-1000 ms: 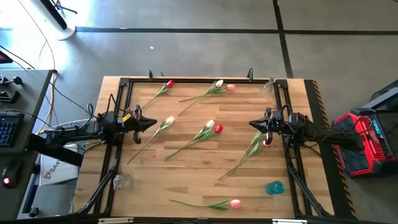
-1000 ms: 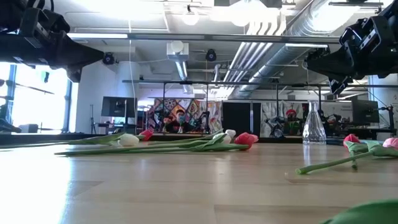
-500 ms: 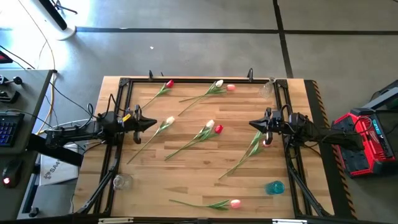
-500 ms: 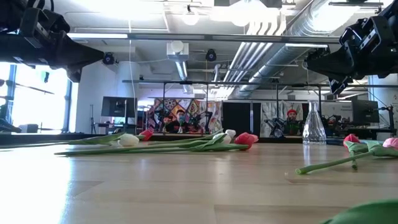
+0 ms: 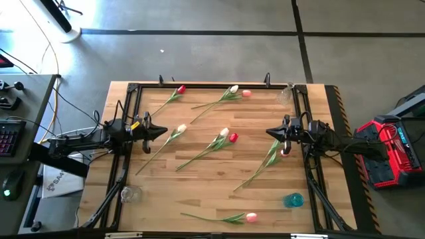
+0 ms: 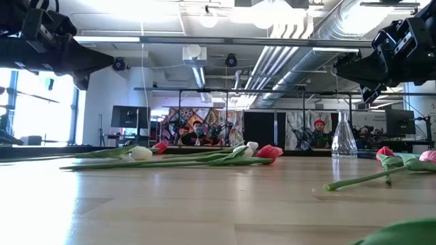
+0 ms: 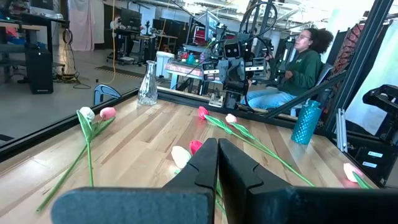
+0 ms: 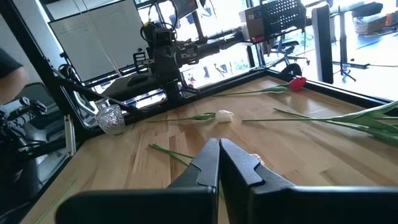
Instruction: Sort flowers into vase by color
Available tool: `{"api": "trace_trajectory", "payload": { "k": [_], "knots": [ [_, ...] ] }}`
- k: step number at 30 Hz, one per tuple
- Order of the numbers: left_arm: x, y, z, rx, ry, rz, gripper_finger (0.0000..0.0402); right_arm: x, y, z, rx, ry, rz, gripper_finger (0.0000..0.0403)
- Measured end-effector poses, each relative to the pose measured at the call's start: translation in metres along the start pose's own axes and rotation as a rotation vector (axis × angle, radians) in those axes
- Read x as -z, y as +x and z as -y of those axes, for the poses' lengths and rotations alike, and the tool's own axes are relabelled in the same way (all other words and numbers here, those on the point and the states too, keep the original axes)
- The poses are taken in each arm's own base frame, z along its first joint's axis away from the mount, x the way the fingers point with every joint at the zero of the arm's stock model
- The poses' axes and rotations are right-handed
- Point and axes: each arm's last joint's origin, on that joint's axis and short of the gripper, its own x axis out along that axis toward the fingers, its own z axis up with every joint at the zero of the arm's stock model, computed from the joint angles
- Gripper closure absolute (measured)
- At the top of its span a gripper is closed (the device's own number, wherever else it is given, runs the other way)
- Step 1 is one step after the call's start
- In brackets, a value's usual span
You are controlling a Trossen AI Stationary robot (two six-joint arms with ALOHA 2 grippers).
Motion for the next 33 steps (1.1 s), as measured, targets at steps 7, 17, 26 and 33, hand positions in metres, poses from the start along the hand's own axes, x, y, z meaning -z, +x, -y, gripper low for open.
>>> {"api": "trace_trajectory", "payload": {
  "k": [7,17,26,33],
  "knots": [
    [0.0,0.0,0.0,0.0,0.0,0.0,0.0401,-0.0001,0.0,-0.0001,0.0,0.0,0.0,0.0402],
    [-0.0001,0.0,0.0,0.0,0.0,0.0,0.0401,0.0,0.0,0.0,0.0,0.0,0.0,0.0402],
    [-0.0004,0.0,-0.0003,-0.009,-0.242,0.006,0.0401,0.0,0.0,0.0,0.0,0.0,0.0,0.0402],
    [-0.0026,0.0001,-0.0031,-0.11,-0.3,0.056,0.0402,-0.0001,0.0,-0.0001,-0.001,0.0,0.0,0.0402]
  ]
}}
